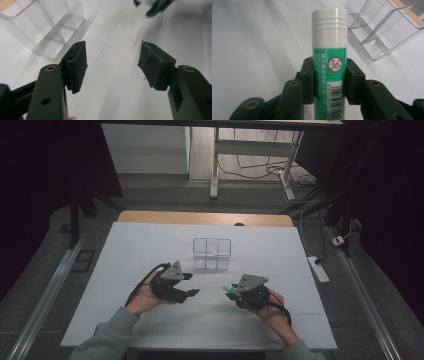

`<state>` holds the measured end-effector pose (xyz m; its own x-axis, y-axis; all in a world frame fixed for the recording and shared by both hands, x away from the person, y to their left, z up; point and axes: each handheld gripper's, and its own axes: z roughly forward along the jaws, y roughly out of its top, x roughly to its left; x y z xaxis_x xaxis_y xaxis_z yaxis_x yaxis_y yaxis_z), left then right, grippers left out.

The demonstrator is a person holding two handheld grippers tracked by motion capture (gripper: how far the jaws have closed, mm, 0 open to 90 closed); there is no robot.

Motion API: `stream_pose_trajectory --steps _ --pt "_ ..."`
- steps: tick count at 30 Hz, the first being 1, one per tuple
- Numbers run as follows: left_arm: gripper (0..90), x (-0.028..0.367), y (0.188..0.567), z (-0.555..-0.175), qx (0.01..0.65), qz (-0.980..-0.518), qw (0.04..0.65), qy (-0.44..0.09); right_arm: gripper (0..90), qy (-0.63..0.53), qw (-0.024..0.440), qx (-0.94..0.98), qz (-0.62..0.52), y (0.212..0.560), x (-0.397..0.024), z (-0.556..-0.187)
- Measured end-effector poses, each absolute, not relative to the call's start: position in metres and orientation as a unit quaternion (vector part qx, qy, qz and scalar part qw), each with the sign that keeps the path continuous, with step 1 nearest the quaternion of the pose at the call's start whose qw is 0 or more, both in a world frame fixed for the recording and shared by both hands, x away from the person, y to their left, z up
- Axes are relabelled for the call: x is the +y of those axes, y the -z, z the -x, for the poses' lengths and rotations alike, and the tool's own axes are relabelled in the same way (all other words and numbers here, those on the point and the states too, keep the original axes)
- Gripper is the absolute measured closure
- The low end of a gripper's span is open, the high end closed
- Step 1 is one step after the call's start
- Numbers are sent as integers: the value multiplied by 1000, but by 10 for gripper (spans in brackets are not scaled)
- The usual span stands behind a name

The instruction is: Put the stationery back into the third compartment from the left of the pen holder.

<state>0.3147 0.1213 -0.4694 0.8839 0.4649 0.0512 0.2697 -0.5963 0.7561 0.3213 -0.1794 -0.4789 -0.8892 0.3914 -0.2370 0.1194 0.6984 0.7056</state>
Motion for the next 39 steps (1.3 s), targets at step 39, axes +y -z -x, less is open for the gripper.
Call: stream_pose_trajectory --steps 39 --pt "357 242 518 -264 365 -833 383 -160 647 -507 169 799 -277 426 -166 -393"
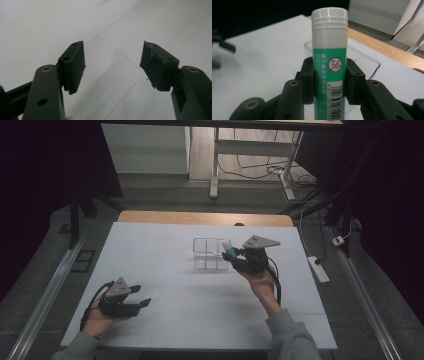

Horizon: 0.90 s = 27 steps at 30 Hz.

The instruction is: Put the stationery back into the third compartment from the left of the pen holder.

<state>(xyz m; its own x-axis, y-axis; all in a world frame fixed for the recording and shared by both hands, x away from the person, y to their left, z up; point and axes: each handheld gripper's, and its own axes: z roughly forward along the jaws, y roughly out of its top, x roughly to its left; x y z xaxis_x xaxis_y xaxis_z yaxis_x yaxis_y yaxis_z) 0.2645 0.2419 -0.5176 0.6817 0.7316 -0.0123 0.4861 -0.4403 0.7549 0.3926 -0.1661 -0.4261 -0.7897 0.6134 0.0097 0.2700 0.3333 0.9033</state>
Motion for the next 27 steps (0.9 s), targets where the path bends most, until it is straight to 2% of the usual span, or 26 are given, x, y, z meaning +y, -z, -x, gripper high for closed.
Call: stream_pose_trajectory --steps 3,13,27 --pt "357 244 519 -265 367 -833 382 -160 647 -518 172 785 -292 422 -158 -414" --pt "357 246 520 -266 368 -833 380 -161 646 -526 167 771 -318 435 -139 -452" --pt "357 248 522 -267 370 -834 376 -159 644 -530 167 761 -335 456 -136 -467"
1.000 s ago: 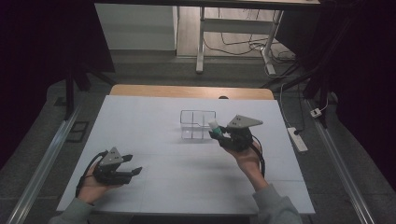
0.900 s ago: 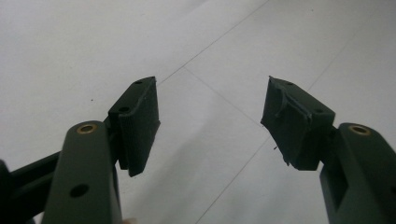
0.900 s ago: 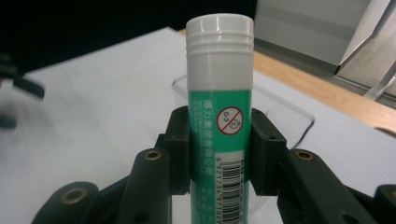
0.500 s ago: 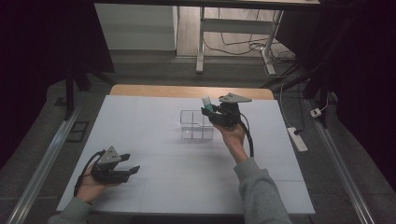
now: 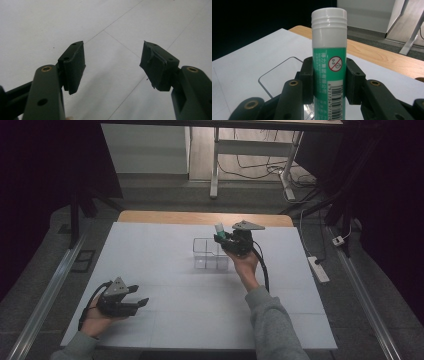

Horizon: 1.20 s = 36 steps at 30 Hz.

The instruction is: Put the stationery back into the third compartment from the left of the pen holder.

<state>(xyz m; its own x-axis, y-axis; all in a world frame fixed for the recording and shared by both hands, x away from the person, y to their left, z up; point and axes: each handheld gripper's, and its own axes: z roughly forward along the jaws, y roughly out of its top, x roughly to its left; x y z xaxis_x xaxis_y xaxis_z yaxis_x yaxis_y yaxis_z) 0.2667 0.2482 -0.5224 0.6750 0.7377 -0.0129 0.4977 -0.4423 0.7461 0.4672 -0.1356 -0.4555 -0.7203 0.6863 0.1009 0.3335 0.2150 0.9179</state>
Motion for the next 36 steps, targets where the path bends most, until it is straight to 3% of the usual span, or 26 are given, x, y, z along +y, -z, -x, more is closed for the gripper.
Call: stream_pose_trajectory --steps 4,7,10,21,36 --pt "357 249 522 -267 371 -834 375 -160 626 -531 160 762 -335 461 -135 -470" --pt "357 249 522 -267 372 -834 376 -161 423 -522 163 765 -341 464 -135 -470" --pt "358 249 522 -267 372 -834 376 -161 363 -516 166 767 -344 463 -138 -467" --pt "359 249 522 -267 373 -833 376 -160 349 -515 144 778 -330 454 -168 -439" --pt "359 250 520 -265 372 -831 383 -155 349 -469 124 809 -333 472 -248 -349"
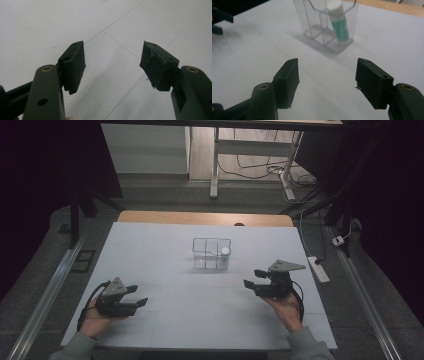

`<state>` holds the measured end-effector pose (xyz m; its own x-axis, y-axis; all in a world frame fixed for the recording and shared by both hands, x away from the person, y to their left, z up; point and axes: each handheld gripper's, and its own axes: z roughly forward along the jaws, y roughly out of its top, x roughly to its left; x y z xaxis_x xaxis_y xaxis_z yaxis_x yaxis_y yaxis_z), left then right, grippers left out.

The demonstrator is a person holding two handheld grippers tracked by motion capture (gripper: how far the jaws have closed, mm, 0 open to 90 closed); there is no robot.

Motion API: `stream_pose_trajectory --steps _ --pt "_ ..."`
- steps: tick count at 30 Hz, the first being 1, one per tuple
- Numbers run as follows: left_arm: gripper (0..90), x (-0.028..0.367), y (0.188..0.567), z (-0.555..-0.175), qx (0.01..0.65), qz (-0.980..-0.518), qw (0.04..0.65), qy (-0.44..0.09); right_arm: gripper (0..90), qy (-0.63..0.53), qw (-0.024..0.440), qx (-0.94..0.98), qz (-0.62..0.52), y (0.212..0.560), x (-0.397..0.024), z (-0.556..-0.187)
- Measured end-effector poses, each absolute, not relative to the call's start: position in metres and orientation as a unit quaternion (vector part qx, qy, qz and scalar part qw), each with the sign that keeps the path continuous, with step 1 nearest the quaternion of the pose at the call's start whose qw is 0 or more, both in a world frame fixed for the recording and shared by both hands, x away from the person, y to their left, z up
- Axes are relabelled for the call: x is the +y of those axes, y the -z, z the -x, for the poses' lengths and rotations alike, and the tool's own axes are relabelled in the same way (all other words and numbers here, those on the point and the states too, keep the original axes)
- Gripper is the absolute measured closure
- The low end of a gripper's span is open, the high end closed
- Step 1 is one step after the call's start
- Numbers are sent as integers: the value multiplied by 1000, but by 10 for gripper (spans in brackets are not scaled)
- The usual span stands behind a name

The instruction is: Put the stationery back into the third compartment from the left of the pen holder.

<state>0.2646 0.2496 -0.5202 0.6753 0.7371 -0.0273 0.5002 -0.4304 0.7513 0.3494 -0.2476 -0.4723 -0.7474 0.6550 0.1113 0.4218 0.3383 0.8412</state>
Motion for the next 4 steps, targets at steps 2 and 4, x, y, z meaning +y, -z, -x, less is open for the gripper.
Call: stream_pose_trajectory --steps 2,4 --pt "359 248 520 -265 370 -832 383 -153 349 -466 124 809 -337 476 -258 -341" --pt "359 247 520 -265 371 -833 382 -153 349 -464 120 810 -338 481 -266 -335"
